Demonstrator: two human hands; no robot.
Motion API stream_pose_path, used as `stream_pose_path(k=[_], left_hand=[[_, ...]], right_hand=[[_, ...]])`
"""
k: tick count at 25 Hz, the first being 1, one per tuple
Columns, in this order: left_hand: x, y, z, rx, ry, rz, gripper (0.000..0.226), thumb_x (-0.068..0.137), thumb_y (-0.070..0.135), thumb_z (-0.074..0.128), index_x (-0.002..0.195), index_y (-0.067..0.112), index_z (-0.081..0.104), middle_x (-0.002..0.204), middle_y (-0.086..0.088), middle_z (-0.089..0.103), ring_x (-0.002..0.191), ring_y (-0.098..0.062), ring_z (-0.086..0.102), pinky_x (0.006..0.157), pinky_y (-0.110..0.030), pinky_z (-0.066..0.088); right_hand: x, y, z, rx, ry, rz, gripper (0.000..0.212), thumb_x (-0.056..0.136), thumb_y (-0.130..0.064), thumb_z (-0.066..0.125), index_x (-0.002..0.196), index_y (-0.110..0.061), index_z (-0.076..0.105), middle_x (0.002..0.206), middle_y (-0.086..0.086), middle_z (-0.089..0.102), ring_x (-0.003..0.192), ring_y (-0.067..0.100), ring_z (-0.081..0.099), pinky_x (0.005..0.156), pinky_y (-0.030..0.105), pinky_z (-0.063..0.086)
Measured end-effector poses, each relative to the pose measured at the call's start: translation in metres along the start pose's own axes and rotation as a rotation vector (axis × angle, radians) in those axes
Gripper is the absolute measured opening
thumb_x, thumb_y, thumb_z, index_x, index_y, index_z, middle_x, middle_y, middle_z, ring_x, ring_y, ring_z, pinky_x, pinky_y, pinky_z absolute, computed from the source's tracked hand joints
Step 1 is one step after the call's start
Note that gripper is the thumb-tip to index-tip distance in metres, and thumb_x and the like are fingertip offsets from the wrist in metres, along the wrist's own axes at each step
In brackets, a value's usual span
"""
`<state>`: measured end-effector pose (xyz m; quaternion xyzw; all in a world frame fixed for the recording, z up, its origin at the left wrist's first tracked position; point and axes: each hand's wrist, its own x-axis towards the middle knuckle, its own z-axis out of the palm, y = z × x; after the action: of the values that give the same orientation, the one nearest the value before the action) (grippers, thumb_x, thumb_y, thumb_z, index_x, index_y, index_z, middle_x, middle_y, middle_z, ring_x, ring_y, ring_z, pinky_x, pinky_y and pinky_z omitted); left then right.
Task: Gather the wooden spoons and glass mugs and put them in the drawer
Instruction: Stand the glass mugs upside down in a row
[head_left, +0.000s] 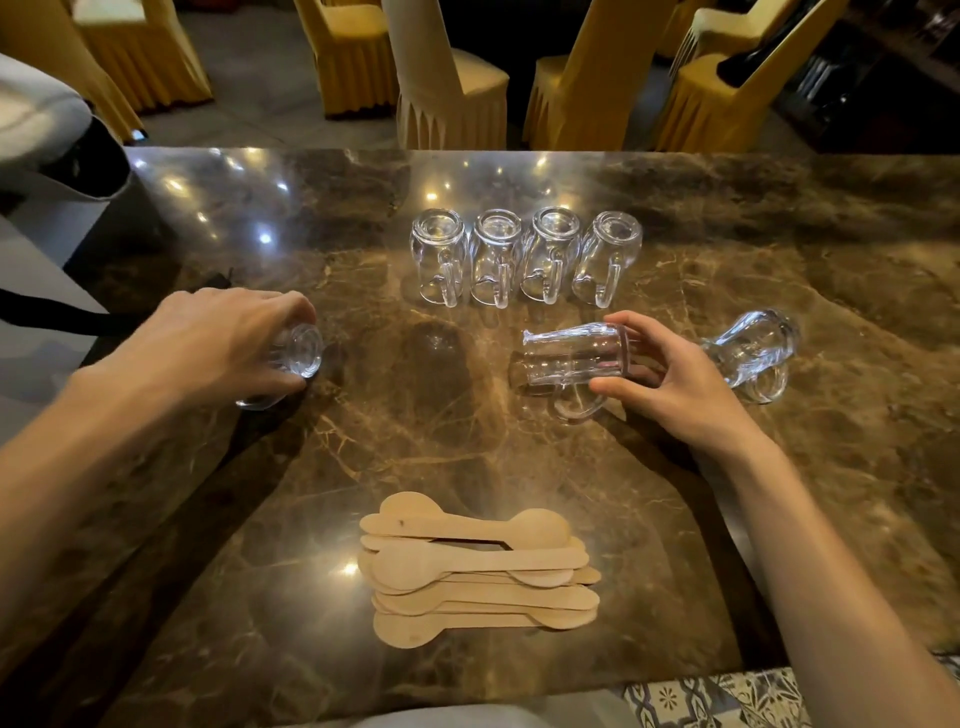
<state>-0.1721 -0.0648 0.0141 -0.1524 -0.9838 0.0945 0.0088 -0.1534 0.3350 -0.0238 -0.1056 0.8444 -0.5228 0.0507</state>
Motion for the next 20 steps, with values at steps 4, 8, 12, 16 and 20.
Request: stream_pose_path(k=[4,8,12,16,20], left_hand=[[-0.006,-0.011,0.001,-0.205,0.038,0.006,0.066,0.064,0.067,0.062,0.12,0.039,0.041,0.115,0.001,0.066,0.096,-0.026,0.064,0.066,-0.038,0.051],[-0.008,-0.015,-0.006,-0.741,-0.014,-0.041,0.057,0.059,0.06,0.067,0.112,0.054,0.045,0.114,0.017,0.062,0.102,-0.004,0.06,0.08,-0.03,0.048],[-0.002,-0.011,-0.009,-1.218,0.1,-0.084,0.056,0.062,0.041,0.075,0.115,0.044,0.056,0.115,0.021,0.063,0.103,0.005,0.061,0.082,-0.024,0.049],[0.017,-0.002,-0.016,-1.44,0.188,-0.123,0.052,0.067,0.033,0.075,0.116,0.038,0.059,0.114,0.012,0.067,0.105,-0.004,0.064,0.075,-0.017,0.054],[0.041,0.005,-0.023,-1.458,0.217,-0.187,0.044,0.069,0.03,0.071,0.111,0.038,0.06,0.109,0.011,0.067,0.101,-0.003,0.065,0.073,-0.013,0.053]], right_hand=[[-0.004,-0.023,-0.004,-0.25,0.008,-0.053,0.066,0.071,-0.039,0.073,0.13,-0.023,0.05,0.114,-0.006,0.063,0.104,0.005,0.06,0.09,0.016,0.048],[-0.002,-0.049,-0.014,-0.3,0.044,-0.101,0.07,0.067,-0.05,0.067,0.131,-0.027,0.048,0.112,-0.006,0.058,0.101,0.009,0.058,0.086,0.02,0.049],[0.006,-0.068,-0.03,-0.27,0.155,-0.155,0.066,0.072,-0.042,0.072,0.13,-0.027,0.046,0.119,-0.003,0.059,0.108,0.008,0.057,0.09,0.023,0.049],[0.017,-0.081,-0.049,-0.332,0.265,-0.176,0.06,0.076,-0.032,0.074,0.13,-0.028,0.047,0.118,-0.008,0.056,0.109,0.01,0.056,0.095,0.036,0.049],[0.033,-0.083,-0.083,-0.49,0.343,-0.111,0.06,0.078,-0.035,0.072,0.132,-0.03,0.044,0.12,-0.007,0.055,0.1,0.012,0.056,0.086,0.034,0.049]])
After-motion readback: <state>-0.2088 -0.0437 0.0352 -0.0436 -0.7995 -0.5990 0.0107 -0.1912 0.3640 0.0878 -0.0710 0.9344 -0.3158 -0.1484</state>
